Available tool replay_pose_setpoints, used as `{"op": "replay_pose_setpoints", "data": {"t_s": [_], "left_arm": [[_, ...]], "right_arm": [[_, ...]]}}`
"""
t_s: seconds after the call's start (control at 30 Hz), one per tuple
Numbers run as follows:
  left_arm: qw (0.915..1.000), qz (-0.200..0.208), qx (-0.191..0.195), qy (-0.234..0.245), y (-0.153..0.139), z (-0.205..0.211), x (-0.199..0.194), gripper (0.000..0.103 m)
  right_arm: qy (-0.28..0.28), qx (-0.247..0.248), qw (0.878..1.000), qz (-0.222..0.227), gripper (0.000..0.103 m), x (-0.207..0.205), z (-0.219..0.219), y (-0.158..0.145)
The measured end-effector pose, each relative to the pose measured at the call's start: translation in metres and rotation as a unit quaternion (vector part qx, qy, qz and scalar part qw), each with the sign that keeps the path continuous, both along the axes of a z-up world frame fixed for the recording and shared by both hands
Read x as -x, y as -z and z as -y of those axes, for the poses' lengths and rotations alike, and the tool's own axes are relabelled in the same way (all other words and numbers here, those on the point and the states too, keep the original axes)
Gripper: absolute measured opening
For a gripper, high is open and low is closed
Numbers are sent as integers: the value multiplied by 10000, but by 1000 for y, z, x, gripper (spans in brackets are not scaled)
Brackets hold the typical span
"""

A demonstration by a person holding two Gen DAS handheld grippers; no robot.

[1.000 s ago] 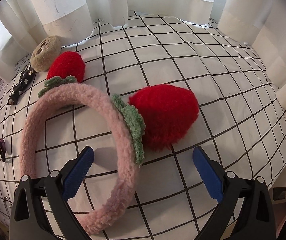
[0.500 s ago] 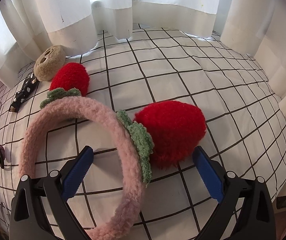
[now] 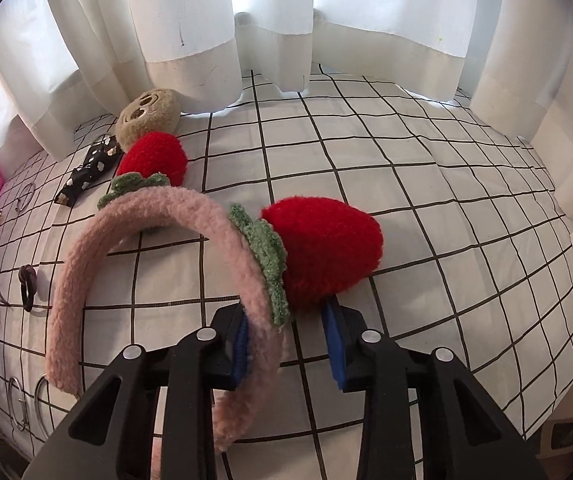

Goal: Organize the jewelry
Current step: 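Close the left tool on the black watch while the right tool grips the pink headband, then lift and carry the watch and headband over the pink tub with both tools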

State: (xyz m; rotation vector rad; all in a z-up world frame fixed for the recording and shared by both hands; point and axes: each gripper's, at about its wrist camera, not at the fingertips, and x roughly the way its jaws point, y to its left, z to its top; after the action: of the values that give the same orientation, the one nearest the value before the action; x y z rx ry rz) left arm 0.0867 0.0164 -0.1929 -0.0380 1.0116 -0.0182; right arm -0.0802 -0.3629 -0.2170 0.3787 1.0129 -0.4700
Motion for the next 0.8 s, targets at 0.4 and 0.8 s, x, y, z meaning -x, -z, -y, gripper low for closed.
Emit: {"op": "replay_pose_setpoints", "data": {"t_s": [0.4,0.8], "left_arm": [[9992,231,-48,308,-33,7,20,67],[9958,642,184,618,-101,19,39,67]], "right_arm": [[-153,43,9983,553,16,1,5,-46],[-418,318,9922,1133,16,3,-3,-121]]}}
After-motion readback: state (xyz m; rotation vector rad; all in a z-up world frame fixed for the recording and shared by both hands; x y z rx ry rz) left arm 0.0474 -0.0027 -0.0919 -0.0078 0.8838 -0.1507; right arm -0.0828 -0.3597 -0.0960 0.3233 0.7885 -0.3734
